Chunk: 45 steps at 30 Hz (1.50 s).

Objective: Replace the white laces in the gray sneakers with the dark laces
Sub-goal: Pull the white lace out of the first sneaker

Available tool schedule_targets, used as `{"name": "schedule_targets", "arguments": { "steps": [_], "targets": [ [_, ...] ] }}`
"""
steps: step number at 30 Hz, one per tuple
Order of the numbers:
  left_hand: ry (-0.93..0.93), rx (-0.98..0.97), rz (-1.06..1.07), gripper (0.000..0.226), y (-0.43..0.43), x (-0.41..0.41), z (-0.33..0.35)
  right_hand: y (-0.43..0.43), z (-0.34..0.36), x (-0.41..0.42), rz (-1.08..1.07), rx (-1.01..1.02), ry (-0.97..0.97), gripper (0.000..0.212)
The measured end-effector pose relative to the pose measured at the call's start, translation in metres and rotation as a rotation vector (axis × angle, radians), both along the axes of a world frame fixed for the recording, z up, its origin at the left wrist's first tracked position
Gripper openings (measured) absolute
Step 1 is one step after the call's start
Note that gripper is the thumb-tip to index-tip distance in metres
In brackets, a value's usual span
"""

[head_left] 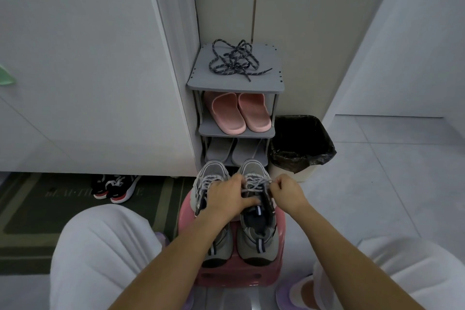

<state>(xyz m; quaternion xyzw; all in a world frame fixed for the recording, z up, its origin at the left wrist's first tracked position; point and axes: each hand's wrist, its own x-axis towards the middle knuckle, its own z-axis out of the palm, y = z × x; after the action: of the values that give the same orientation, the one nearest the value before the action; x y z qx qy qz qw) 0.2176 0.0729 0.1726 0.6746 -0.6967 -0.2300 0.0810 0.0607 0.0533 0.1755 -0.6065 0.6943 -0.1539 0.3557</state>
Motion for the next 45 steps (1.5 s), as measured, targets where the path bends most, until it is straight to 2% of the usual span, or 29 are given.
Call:
{"name": "schedule_targets", "arguments": {
  "steps": [4, 6, 8, 11, 16, 21, 24, 26, 28, 30, 33, 35, 38, 40, 42, 44, 45],
  "targets": [
    [-0.011, -0.026, 0.003, 0.066, 0.001, 0.003, -0.004, 0.001, -0.002, 0.001, 0.058, 0.004, 0.03, 0.032],
    [-0.011, -0.035, 0.01, 0.067, 0.002, 0.004, -0.006, 0.0, -0.003, 0.001, 0.032, -0.006, 0.031, 0.028],
    [-0.029, -0.048, 0.01, 0.067, 0.002, 0.004, -0.007, -0.002, -0.006, -0.002, -0.038, 0.009, -0.046, 0.019],
    [-0.115, -0.079, -0.021, 0.068, 0.004, 0.002, -0.007, -0.003, -0.013, -0.007, -0.062, 0.039, -0.162, 0.022],
    [-0.129, -0.092, -0.027, 0.069, 0.006, 0.002, -0.006, 0.001, -0.011, -0.008, 0.029, 0.0, -0.078, 0.022],
    [-0.141, -0.067, -0.047, 0.072, 0.006, 0.004, -0.002, 0.003, -0.009, -0.012, -0.198, 0.07, -0.432, 0.016],
    [-0.147, -0.054, -0.06, 0.073, 0.007, 0.005, 0.0, 0.005, -0.009, -0.014, -0.058, 0.027, -0.342, 0.009],
    [-0.144, -0.056, -0.073, 0.072, 0.007, 0.004, 0.001, 0.007, -0.008, -0.012, 0.01, 0.013, -0.274, 0.014],
    [-0.135, -0.044, -0.089, 0.069, 0.006, 0.006, 0.0, 0.003, -0.01, -0.01, -0.007, -0.006, -0.223, 0.023],
    [-0.131, -0.017, -0.099, 0.067, 0.004, 0.009, 0.0, -0.002, -0.011, -0.007, -0.052, 0.008, -0.216, 0.023],
    [-0.118, 0.04, -0.086, 0.066, -0.002, 0.01, 0.002, -0.008, -0.013, -0.003, -0.211, 0.052, -0.376, 0.02],
    [-0.096, 0.049, -0.079, 0.068, -0.004, 0.009, 0.003, -0.006, -0.011, -0.003, -0.227, 0.061, -0.42, 0.021],
    [-0.059, 0.034, -0.062, 0.069, -0.003, 0.009, 0.0, 0.0, -0.013, -0.003, -0.103, 0.061, -0.293, 0.021],
    [-0.036, 0.029, -0.05, 0.07, -0.001, 0.011, -0.003, 0.0, -0.014, -0.004, -0.11, 0.041, -0.24, 0.02],
    [-0.019, 0.019, -0.037, 0.069, 0.002, 0.011, -0.004, -0.002, -0.014, -0.005, -0.25, 0.058, -0.373, 0.015],
    [-0.01, -0.006, -0.029, 0.066, 0.004, 0.011, -0.006, 0.0, -0.012, -0.005, -0.4, 0.109, -0.574, 0.017],
    [-0.008, -0.018, -0.027, 0.066, 0.005, 0.011, -0.006, 0.001, -0.011, -0.005, -0.418, 0.118, -0.612, 0.018]
  ]
}}
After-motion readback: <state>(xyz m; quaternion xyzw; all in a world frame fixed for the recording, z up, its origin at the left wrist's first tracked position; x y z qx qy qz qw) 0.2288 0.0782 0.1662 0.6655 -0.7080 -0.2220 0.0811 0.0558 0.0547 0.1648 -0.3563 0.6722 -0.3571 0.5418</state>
